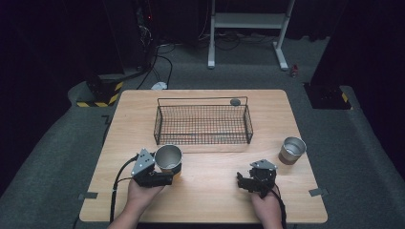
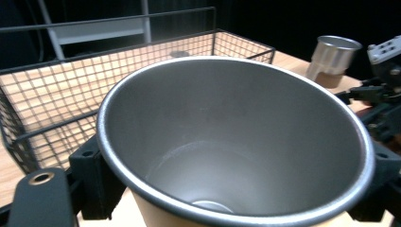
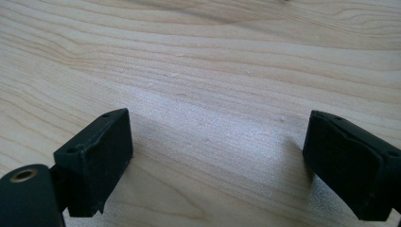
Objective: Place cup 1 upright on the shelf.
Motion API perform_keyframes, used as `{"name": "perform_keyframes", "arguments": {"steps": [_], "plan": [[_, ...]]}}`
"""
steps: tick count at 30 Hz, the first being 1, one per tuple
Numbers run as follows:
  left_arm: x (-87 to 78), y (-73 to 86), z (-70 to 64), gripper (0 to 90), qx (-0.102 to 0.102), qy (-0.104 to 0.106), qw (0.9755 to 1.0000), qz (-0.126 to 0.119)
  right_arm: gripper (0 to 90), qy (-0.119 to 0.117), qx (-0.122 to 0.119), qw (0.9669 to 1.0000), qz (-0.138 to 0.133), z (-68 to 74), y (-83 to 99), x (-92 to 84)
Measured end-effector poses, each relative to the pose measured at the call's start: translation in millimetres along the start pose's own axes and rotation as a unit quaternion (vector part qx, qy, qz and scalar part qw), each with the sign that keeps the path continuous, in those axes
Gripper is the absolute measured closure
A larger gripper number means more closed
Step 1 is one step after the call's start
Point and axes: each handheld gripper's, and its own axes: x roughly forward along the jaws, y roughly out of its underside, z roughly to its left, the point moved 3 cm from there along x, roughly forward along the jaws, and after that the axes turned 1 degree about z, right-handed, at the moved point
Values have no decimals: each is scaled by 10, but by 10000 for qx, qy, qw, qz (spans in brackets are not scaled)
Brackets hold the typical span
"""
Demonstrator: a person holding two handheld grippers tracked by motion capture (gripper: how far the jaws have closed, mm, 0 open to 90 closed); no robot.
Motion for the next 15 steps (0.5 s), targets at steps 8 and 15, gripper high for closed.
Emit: {"name": "perform_keyframes", "arguments": {"steps": [8, 15], "plan": [[50, -42, 28, 138, -65, 316, 9995, 32, 91, 0, 0, 10000, 0, 0, 0, 0], [76, -60, 45, 138, -103, 242, 9996, 51, 92, -20, -29, 10000, -4, 0, -2, 3]]}}
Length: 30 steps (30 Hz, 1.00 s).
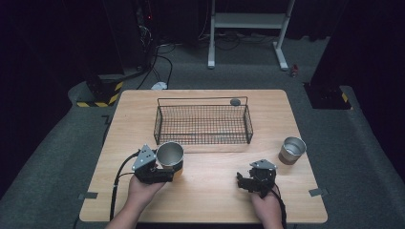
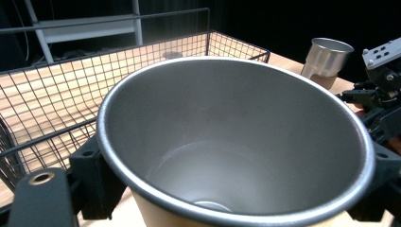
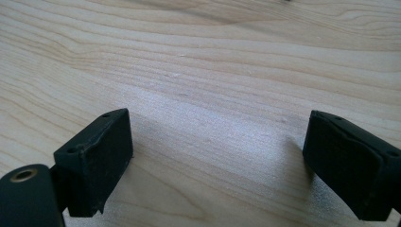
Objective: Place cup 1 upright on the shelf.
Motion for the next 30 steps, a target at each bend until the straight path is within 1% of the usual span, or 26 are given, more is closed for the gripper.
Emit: {"name": "perform_keyframes", "arguments": {"steps": [2, 3, 5, 10, 14, 15, 17, 18, 23, 25, 30], "plan": [[10, -10, 2, 138, 2, -27, 10000, -26, 92, 0, 1, 10000, -2, 0, 0, 0], [18, -17, 10, 138, -43, -37, 10000, -60, 92, -3, 8, 10000, 13, 2, 1, -3], [27, -29, 20, 138, -63, -46, 9999, -90, 92, -9, 27, 10000, 29, 6, 4, -7], [44, -58, 32, 138, -58, -93, 9999, -78, 92, -10, 26, 10000, 29, 6, 4, -6], [62, -104, 30, 138, -31, -107, 9999, -59, 92, -14, 25, 10000, 29, 6, 4, -6], [63, -134, 28, 138, 4, -123, 9999, -71, 92, -14, 9, 10000, 23, 5, 4, -6], [60, -150, 31, 138, -5, -135, 9999, -83, 92, -18, 27, 10000, 29, 8, 4, -7], [64, -178, 32, 138, 13, -125, 9999, -82, 92, -19, -4, 10000, 15, 5, 6, -6], [66, -242, 31, 138, 57, -146, 9998, -129, 92, -20, -5, 10000, 16, 5, 6, -6], [68, -274, 51, 137, -24, -120, 9998, -164, 92, -20, -4, 10000, 17, 5, 6, -6], [76, -312, 71, 137, -6, -149, 9998, -165, 91, -27, -10, 10000, 18, 6, 5, -6]]}}
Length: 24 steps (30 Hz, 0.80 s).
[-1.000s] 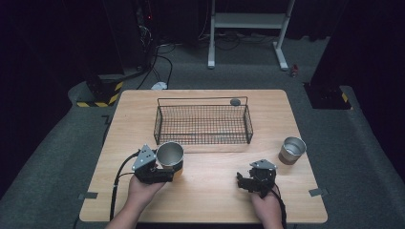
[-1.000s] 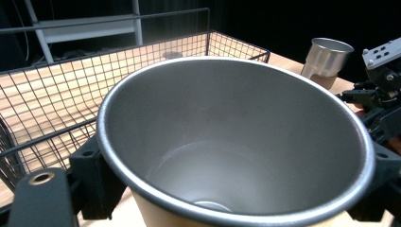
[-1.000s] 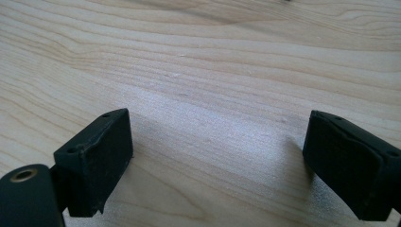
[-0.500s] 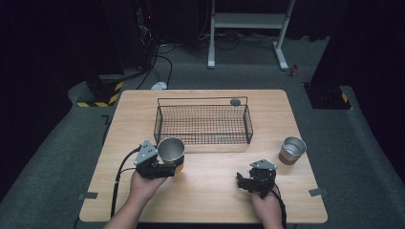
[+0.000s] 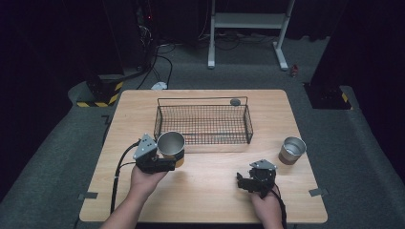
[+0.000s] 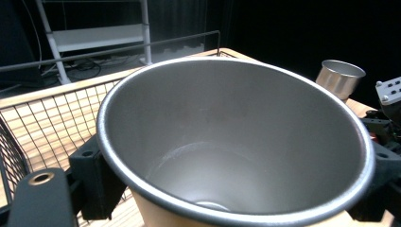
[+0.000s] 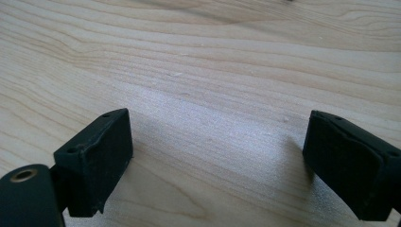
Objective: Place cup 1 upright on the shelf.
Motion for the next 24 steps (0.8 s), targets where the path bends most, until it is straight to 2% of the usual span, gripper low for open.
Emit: {"name": "perform_keyframes", "arguments": {"steps": [5, 8, 12, 22, 24], "plan": [[18, -62, 11, 137, 33, -27, 10000, -42, 92, -4, 14, 10000, 7, 2, 0, -1], [32, -96, 30, 137, -56, 3, 10000, -80, 92, -4, 27, 10000, 13, 5, 1, -3], [65, -156, 55, 137, -15, -29, 10000, -89, 92, -4, 15, 10000, 7, 4, 1, -2], [143, -254, 154, 138, -186, -64, 9997, -171, 91, -5, 7, 10000, 4, 3, 1, -2], [152, -270, 163, 137, -170, -75, 9997, -177, 92, -3, 15, 10000, 6, 4, 1, -2]]}}
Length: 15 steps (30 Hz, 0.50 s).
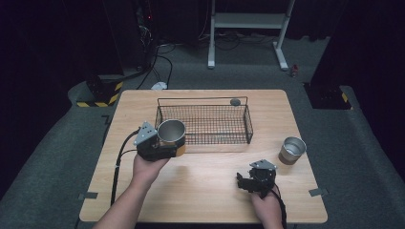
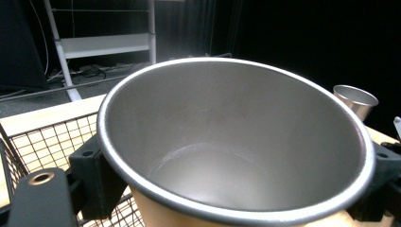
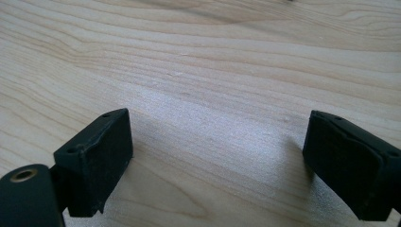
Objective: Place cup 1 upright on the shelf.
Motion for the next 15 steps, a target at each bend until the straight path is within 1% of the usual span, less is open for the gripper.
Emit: {"name": "perform_keyframes", "arguments": {"steps": [1, 4, 7, 9, 14, 15], "plan": [[17, -30, 10, 137, 6, -18, 10000, -44, 92, -1, -1, 10000, 0, 0, 0, 0], [48, -58, 28, 137, -44, -22, 10000, -38, 92, -1, -8, 10000, -1, -1, 0, 0], [99, -95, 62, 138, -32, -62, 10000, -20, 91, -13, -21, 10000, 1, -1, -2, 1], [122, -115, 79, 138, -11, -78, 10000, -53, 91, -29, -26, 10000, -10, 1, -4, 5], [193, -164, 139, 138, -58, -135, 9999, -19, 92, -27, -27, 10000, -11, 1, -4, 5], [211, -184, 163, 138, -21, -155, 9999, -9, 91, -29, -19, 10000, -3, 3, -3, 4]]}}
